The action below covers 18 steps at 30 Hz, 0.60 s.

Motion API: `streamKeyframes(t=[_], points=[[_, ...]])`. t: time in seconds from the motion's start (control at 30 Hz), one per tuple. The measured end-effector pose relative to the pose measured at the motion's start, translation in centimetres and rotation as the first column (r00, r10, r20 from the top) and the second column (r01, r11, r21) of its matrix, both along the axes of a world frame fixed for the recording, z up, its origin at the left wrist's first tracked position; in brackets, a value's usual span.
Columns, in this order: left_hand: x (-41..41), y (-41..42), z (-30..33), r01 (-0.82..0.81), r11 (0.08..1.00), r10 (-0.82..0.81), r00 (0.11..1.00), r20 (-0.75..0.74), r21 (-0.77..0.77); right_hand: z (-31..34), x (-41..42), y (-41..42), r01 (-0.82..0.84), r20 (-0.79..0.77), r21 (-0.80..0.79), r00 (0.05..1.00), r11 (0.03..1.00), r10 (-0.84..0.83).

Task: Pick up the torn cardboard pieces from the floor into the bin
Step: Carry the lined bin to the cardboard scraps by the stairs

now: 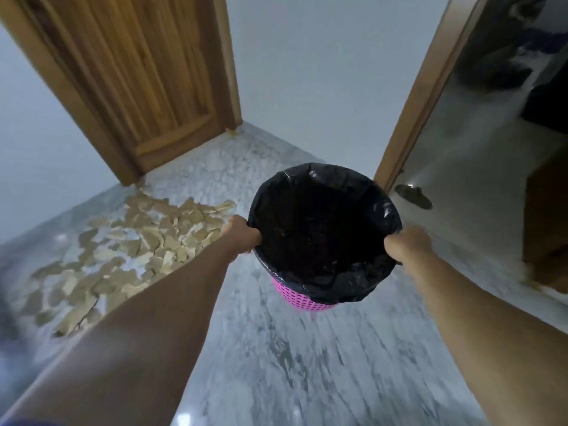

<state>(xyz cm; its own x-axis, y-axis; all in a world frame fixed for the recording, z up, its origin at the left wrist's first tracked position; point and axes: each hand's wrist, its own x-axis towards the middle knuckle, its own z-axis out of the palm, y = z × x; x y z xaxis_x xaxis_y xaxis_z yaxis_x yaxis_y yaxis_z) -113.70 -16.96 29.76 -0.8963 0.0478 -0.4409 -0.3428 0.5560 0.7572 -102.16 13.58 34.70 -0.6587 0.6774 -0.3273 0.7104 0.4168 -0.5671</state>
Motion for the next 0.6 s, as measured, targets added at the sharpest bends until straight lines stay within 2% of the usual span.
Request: streamKeyframes(t=[0.1,0.17,0.33,0.47,0.6], points=[[-3.2,-4.4,-1.6,-0.138,0.990,0.138,0.990,0.020,-0.005,-1.0,-7.1,-2.8,-0.117,0.040,0.040,0.992,0.992,0.116],[-4.3,-6.7,-0.5,-0.226,0.973,0.227,0.974,0.015,-0.047,-1.6,-11.9,-5.2,-0.194,0.062,0.040,0.980,0.980,0.191],[-8.5,-13.5,-1.6,-0.371,0.920,0.376,0.926,0.019,-0.131,-3.6,-21.8,-12.2,-0.378,0.127,0.023,0.919,0.926,0.372],[-10.9,-18.3,-2.6,-0.497,0.854,0.507,0.862,0.033,-0.152,-5.9,-28.3,-17.8,-0.473,0.127,0.023,0.875,0.881,0.467],[-11.9,-22.9,-4.8,-0.629,0.753,0.650,0.757,0.070,-0.191,-8.2,-33.8,-23.6,-0.598,0.126,-0.036,0.792,0.801,0.597]])
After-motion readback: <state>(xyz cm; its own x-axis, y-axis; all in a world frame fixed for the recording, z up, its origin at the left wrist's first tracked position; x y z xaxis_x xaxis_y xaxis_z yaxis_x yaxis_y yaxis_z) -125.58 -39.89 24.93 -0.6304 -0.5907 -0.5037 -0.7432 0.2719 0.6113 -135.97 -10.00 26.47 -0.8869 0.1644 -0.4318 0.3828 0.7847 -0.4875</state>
